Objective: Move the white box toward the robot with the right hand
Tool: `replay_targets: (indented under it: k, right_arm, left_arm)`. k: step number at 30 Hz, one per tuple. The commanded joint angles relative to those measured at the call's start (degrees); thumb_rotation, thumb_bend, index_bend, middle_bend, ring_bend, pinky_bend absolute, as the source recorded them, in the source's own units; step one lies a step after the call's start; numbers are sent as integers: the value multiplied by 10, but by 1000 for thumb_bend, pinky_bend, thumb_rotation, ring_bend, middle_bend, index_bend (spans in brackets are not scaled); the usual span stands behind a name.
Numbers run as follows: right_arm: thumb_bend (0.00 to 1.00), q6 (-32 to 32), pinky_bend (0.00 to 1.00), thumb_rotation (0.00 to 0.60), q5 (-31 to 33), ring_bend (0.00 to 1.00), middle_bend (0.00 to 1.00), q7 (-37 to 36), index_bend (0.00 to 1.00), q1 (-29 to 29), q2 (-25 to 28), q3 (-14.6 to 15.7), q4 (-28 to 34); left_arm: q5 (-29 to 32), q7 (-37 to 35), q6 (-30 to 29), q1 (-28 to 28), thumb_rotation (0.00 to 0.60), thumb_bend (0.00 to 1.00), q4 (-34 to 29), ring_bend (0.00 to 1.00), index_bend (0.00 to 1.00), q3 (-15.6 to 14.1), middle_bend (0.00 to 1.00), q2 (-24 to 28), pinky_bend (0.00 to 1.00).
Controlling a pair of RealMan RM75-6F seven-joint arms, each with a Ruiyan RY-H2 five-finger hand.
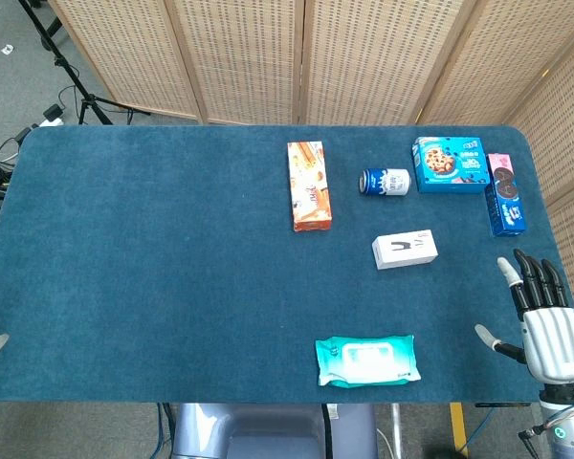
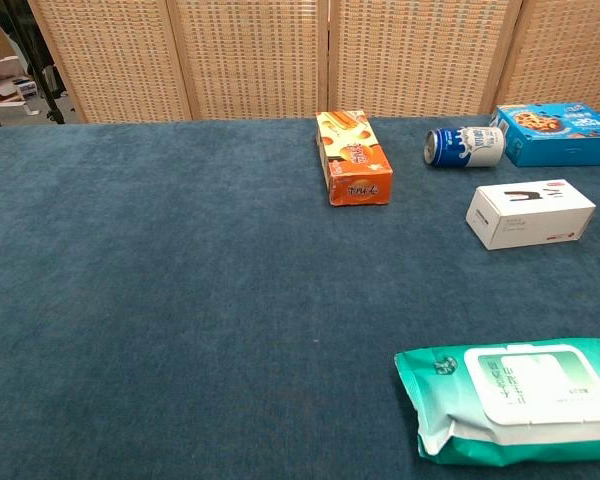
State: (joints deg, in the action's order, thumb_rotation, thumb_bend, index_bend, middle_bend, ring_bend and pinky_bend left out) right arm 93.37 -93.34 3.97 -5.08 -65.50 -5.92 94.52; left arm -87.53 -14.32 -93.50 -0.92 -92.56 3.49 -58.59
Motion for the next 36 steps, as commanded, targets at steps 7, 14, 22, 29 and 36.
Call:
replay_targets:
  k: [7, 14, 22, 29, 36]
  right_arm:
    - [0, -50, 0, 600, 14, 0, 0, 31, 0, -34, 12, -16, -15]
    - [0, -196, 0, 600, 40, 0, 0, -9, 0, -126, 55, -42, -43]
    - [0, -393, 0, 600, 75, 0, 0, -58, 0, -248, 15, -42, -149]
    - [0, -474, 0, 600, 99, 0, 0, -34, 0, -305, -58, -35, -258]
    - [0, -514, 53, 600, 112, 0, 15, -36, 24, -328, -90, -20, -316]
  left_arm:
    - [12, 20, 7, 3, 600, 0, -2, 0, 0, 4, 0, -6, 0]
    - [36, 51, 28, 14, 600, 0, -9, 0, 0, 14, 0, -14, 0]
    - [51, 74, 33, 19, 600, 0, -11, 0, 0, 23, 0, -21, 0]
    - [70, 83, 50, 27, 600, 0, -7, 0, 0, 29, 0, -25, 0]
    - [86, 92, 62, 32, 600, 0, -4, 0, 0, 34, 0, -29, 0]
